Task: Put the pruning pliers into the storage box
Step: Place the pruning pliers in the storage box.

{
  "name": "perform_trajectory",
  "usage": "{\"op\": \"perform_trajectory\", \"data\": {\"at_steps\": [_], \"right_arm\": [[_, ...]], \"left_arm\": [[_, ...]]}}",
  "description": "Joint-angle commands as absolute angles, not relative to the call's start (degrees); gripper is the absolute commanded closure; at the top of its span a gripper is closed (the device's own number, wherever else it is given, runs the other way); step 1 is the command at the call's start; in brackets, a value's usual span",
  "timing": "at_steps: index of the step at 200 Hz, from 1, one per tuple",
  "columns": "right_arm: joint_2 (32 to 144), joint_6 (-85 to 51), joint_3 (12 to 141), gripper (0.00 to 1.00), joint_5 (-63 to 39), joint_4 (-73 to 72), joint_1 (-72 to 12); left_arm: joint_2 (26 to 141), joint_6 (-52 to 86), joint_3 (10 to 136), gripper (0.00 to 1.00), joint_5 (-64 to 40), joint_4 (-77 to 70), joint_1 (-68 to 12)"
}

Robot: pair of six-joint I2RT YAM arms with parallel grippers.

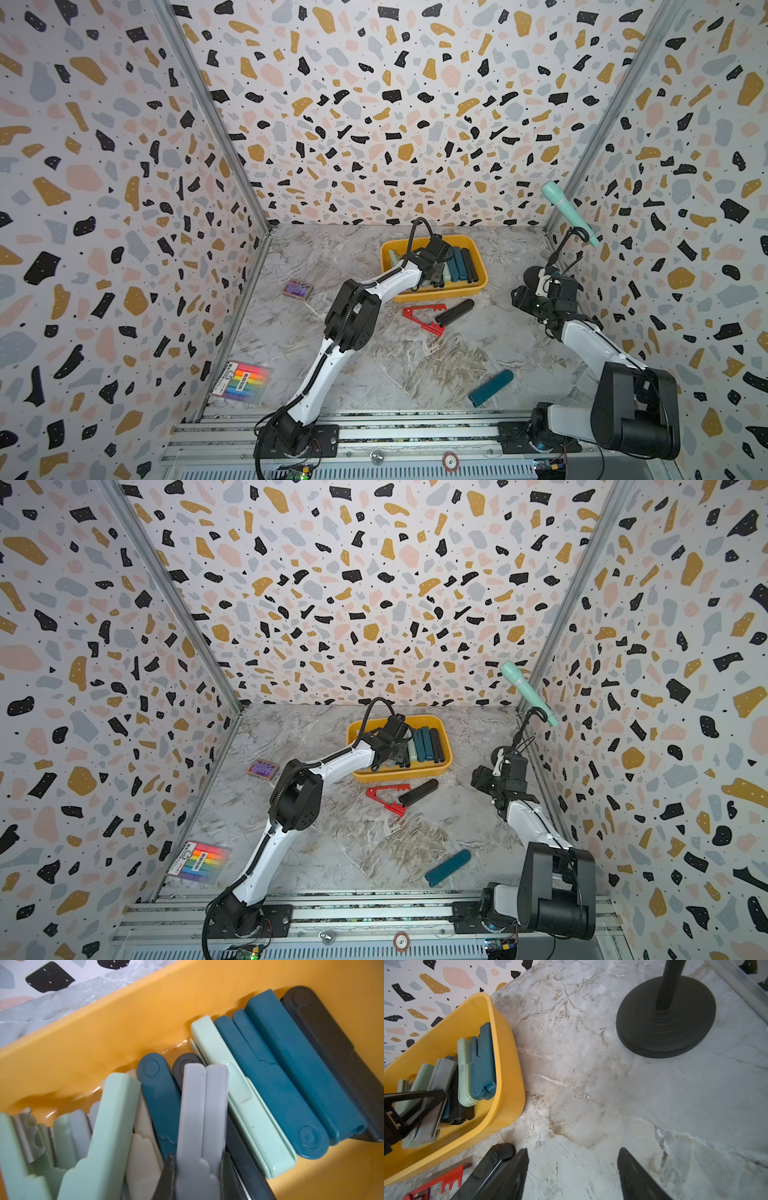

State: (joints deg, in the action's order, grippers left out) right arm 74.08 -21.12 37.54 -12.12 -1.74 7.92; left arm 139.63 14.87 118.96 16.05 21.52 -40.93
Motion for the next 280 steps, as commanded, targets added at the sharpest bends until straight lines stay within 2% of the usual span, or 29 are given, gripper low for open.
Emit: {"op": "perform_trajectory", "data": {"at_steps": [1, 76, 88, 99, 117, 158, 201, 220, 239, 257, 272, 280], "right_arm": [[73.53, -21.12, 37.18, 0.3, -11.62, -2.07, 8.14], [73.19, -20.51, 37.68, 0.3, -10.99, -1.42, 8.25], [73.36, -20.47, 37.78, 0.3, -11.7, -1.63, 8.21], [73.53, -20.17, 37.95, 0.3, -12.84, -2.09, 8.18], [73.78, -20.49, 38.52, 0.3, -12.83, -2.31, 8.21], [74.48, -21.08, 40.54, 0.31, -12.58, -1.73, 6.97], [76.31, -20.44, 44.64, 0.3, -9.7, 2.63, 2.71], [75.55, -22.05, 46.37, 0.3, -5.68, 10.16, 2.09], [71.28, -23.41, 42.96, 0.28, -3.81, 11.09, 2.11], [68.02, -24.54, 40.57, 0.22, -2.51, 10.86, 5.01], [67.18, -25.26, 40.02, 0.21, -5.85, 10.97, 10.24], [67.16, -25.11, 39.94, 0.21, -6.94, 10.94, 12.96]], "left_arm": [[136.78, 14.89, 116.62, 1.0, 12.08, 20.53, -40.7], [137.09, 16.54, 116.52, 1.0, 10.22, 21.9, -39.29], [136.28, 16.52, 115.42, 0.93, 10.19, 21.1, -39.29], [135.33, 16.52, 114.01, 0.81, 9.87, 19.74, -39.29], [133.56, 16.52, 111.98, 0.69, 9.1, 17.58, -39.29], [129.73, 16.52, 108.42, 0.44, 8.82, 13.54, -39.46], [127.95, 16.31, 107.42, 0.38, 8.25, 12.13, -39.87], [124.61, 13.61, 104.08, 0.28, 11.55, 10.48, -41.43], [119.23, 9.98, 97.25, 0.19, 12.74, 5.52, -43.54], [114.93, 6.84, 92.4, 0.16, 13.32, 4.44, -46.17], [112.04, 5.54, 88.59, 0.14, 14.17, 5.43, -48.97], [110.61, 5.03, 86.39, 0.09, 14.57, 5.88, -50.94]]}}
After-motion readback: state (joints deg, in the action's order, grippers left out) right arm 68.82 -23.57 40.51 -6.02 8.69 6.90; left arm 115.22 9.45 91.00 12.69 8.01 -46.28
